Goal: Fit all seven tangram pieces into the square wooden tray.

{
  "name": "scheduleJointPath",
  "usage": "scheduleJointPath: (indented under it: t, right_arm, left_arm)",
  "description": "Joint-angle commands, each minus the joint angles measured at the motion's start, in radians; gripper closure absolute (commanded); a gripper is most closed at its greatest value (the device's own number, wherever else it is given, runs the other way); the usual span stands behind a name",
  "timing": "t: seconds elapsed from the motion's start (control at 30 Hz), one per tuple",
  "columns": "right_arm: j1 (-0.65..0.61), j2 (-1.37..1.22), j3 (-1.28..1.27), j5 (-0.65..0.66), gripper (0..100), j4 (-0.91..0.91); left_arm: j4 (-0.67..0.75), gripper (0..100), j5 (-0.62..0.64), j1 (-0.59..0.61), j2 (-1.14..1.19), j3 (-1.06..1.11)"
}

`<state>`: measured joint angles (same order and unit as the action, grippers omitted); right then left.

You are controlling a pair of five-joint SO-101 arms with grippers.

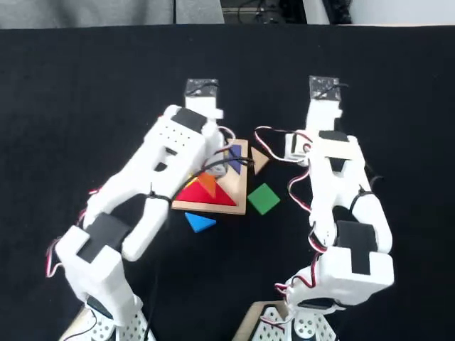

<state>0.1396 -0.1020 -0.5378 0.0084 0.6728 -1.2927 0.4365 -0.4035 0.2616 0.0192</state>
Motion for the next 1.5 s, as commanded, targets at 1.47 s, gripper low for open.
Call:
scheduleJointPath:
  t: [1.47]
  right_arm:
    - [0.041,0.015,0.073,-0.011,98.7,0.002]
  left_arm:
    - [-0.201,78,-0.095,0.171,0.015,-0.214]
